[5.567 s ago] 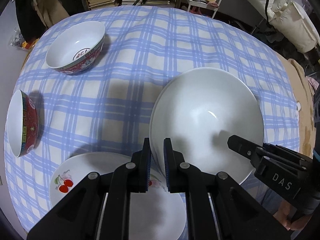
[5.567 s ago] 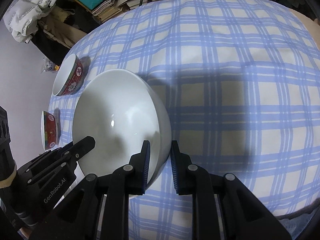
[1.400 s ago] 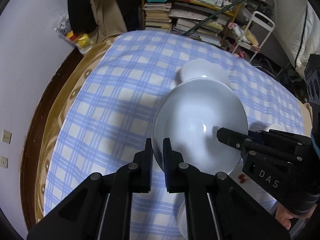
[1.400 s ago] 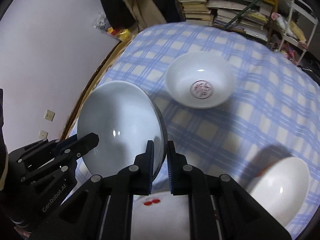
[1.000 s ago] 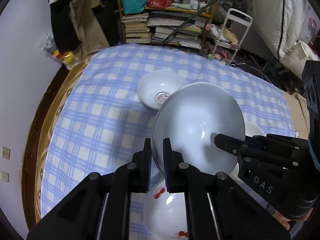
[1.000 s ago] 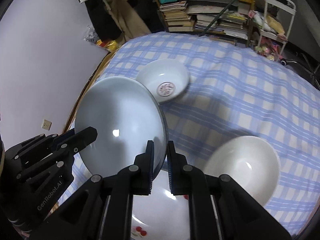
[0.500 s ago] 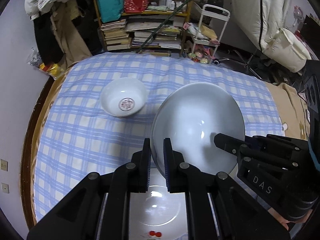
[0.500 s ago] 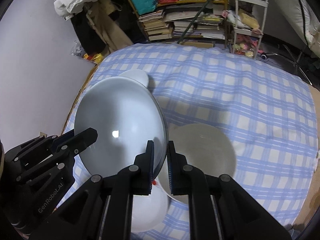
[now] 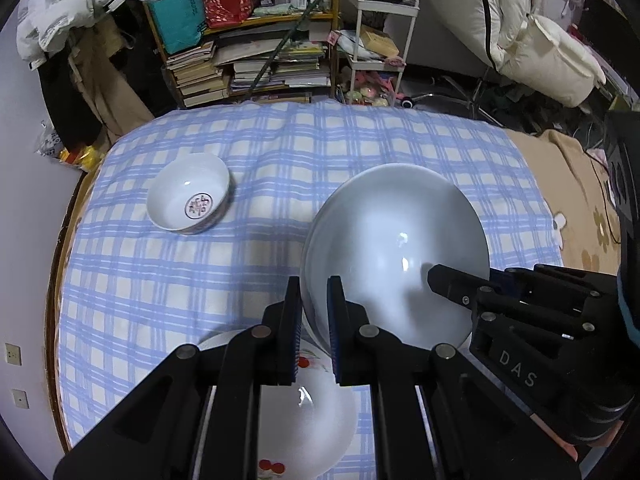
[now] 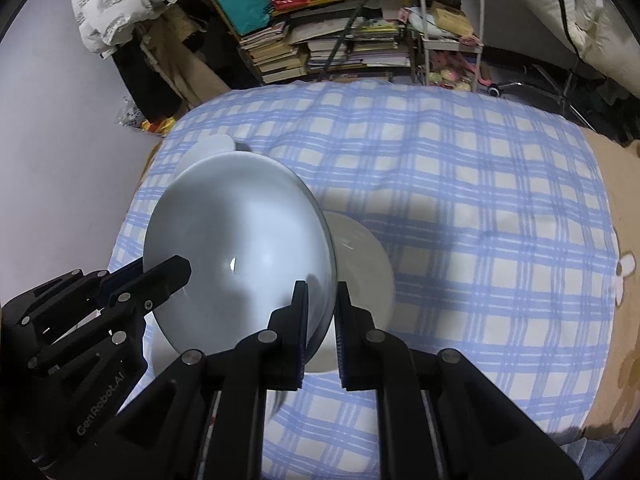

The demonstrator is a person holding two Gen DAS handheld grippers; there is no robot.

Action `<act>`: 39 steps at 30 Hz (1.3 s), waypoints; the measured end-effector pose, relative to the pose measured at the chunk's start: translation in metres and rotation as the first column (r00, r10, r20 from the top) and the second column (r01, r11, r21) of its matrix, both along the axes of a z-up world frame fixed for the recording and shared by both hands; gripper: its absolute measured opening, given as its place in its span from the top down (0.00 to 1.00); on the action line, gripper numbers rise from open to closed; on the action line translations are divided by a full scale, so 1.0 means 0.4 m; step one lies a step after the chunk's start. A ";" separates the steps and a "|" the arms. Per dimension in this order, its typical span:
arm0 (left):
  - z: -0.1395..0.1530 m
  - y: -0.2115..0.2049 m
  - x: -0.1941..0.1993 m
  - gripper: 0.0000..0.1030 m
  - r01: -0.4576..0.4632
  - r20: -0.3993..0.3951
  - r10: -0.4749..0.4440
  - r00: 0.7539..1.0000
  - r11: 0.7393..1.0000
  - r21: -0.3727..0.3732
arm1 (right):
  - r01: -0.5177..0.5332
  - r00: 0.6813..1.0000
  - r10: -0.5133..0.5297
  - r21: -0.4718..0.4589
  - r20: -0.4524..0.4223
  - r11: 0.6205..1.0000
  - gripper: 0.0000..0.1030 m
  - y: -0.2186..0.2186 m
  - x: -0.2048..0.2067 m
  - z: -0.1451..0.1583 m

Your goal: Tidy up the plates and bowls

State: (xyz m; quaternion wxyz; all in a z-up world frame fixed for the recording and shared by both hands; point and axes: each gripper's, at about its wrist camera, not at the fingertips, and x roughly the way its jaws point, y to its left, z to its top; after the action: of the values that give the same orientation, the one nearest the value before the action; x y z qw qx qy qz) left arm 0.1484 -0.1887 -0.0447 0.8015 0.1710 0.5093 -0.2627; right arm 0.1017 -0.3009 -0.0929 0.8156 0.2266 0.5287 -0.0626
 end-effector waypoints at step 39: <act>-0.173 -0.032 0.005 0.88 -0.001 -0.103 0.010 0.995 0.996 0.089 | 0.025 1.000 -0.025 -0.002 0.011 1.000 0.86 -0.035 -0.015 -0.138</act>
State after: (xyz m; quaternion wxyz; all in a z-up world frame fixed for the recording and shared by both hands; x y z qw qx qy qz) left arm 0.1502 -0.2015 -0.1139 0.7664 0.1911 0.5618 -0.2459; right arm 0.0958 -0.3148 -0.1479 0.8178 0.2328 0.5213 -0.0722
